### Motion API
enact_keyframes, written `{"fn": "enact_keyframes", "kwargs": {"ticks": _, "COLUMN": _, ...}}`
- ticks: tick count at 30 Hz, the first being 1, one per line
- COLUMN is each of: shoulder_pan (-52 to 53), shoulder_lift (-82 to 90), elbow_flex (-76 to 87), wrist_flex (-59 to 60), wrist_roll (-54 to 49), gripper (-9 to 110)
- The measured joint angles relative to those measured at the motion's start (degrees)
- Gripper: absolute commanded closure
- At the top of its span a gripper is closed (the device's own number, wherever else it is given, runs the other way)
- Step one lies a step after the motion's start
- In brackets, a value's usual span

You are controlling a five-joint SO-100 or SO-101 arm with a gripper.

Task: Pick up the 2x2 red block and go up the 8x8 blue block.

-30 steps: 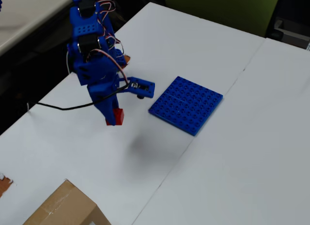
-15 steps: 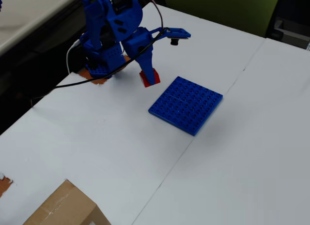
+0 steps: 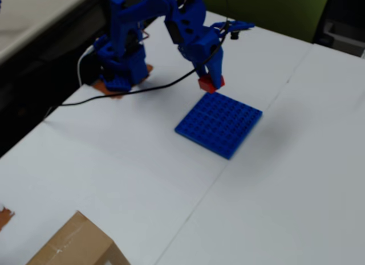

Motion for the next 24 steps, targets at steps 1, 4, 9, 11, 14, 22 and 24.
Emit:
{"fn": "enact_keyframes", "kwargs": {"ticks": 1, "shoulder_pan": 0.0, "shoulder_lift": -0.26, "elbow_flex": 0.0, "wrist_flex": 0.0, "wrist_roll": -1.32, "gripper": 93}}
{"fn": "enact_keyframes", "kwargs": {"ticks": 4, "shoulder_pan": -0.26, "shoulder_lift": -0.88, "elbow_flex": 0.0, "wrist_flex": 0.0, "wrist_roll": -3.69, "gripper": 92}}
{"fn": "enact_keyframes", "kwargs": {"ticks": 9, "shoulder_pan": -1.05, "shoulder_lift": -1.93, "elbow_flex": -0.18, "wrist_flex": 0.0, "wrist_roll": -5.45, "gripper": 92}}
{"fn": "enact_keyframes", "kwargs": {"ticks": 11, "shoulder_pan": -1.05, "shoulder_lift": -1.93, "elbow_flex": -0.18, "wrist_flex": 0.0, "wrist_roll": -5.54, "gripper": 92}}
{"fn": "enact_keyframes", "kwargs": {"ticks": 14, "shoulder_pan": -1.05, "shoulder_lift": -2.11, "elbow_flex": -0.18, "wrist_flex": 0.0, "wrist_roll": -5.54, "gripper": 92}}
{"fn": "enact_keyframes", "kwargs": {"ticks": 22, "shoulder_pan": -1.05, "shoulder_lift": -2.9, "elbow_flex": -0.18, "wrist_flex": 0.0, "wrist_roll": -5.54, "gripper": 91}}
{"fn": "enact_keyframes", "kwargs": {"ticks": 24, "shoulder_pan": -1.05, "shoulder_lift": -3.34, "elbow_flex": -0.53, "wrist_flex": 0.0, "wrist_roll": -5.54, "gripper": 92}}
